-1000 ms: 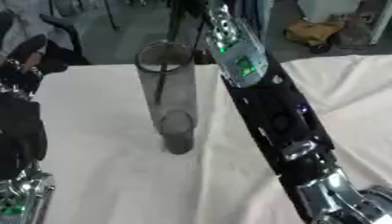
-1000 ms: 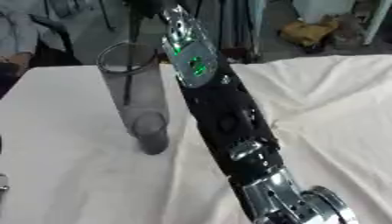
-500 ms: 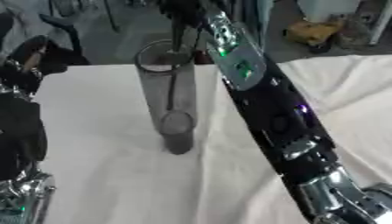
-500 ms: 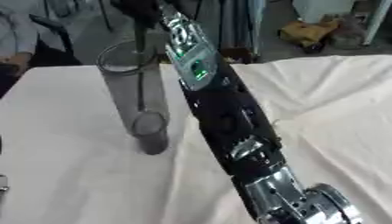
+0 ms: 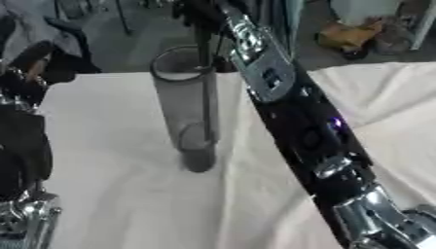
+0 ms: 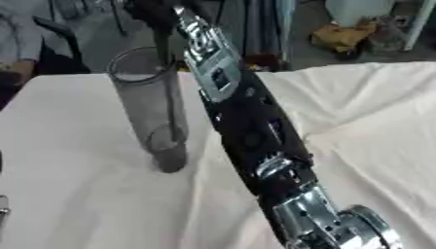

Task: Arrange flowers into the vase.

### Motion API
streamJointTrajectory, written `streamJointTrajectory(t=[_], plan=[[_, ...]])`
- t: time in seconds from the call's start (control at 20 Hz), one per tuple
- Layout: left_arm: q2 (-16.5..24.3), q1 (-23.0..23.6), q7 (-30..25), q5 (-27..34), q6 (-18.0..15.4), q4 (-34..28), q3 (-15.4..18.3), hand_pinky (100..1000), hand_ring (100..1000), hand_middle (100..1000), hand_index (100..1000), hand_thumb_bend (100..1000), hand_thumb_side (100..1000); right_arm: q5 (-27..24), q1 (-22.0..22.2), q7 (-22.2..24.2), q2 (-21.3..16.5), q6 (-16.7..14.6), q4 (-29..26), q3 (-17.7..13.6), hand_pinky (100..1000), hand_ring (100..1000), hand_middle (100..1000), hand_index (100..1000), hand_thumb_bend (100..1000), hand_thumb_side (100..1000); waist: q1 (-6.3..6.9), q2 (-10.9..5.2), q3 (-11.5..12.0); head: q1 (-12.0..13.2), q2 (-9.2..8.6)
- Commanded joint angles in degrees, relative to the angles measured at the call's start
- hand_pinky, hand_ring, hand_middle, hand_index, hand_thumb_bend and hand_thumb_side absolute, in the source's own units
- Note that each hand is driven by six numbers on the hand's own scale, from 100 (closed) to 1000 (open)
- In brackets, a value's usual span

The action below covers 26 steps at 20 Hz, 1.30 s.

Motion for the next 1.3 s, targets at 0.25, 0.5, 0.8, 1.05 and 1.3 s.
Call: streamJointTrajectory(t=[0.25,0.5,0.8,1.05,1.3], plan=[[0.2,-0.4,-0.1,0.1,0.2,-0.8,0.3,649,828,933,1000,100,1000,2.0,-1.8,1.9,-1.2,-0.3,-0.8,0.0,514,562,343,499,433,959,0.11,-1.24,0.0,0.3,-0.76],[0.2,-0.4,-0.1,0.1,0.2,-0.8,0.4,649,828,933,1000,100,1000,2.5,-1.6,2.2,-1.7,-1.7,-0.8,0.1,552,591,375,527,434,1000,0.2,-1.24,-0.1,0.4,-0.8],[0.2,-0.4,-0.1,0.1,0.2,-0.8,0.3,648,828,933,1000,100,1000,3.1,-1.6,1.8,-2.0,-2.9,-0.8,0.3,605,649,435,591,450,1000,0.26,-1.2,-0.1,0.5,-0.84],[0.2,-0.5,-0.2,0.2,0.3,-0.8,0.3,648,828,933,1000,100,1000,6.3,-1.4,3.1,-2.9,-6.1,-0.7,0.9,616,662,448,603,456,1000,0.37,-1.15,-0.3,0.6,-0.92],[0.2,-0.5,-0.2,0.2,0.3,-0.8,0.3,649,828,933,1000,100,1000,8.8,-1.5,5.0,-3.4,-8.0,0.9,1.3,666,721,504,670,487,1000,0.34,-1.26,-0.4,0.6,-0.92]])
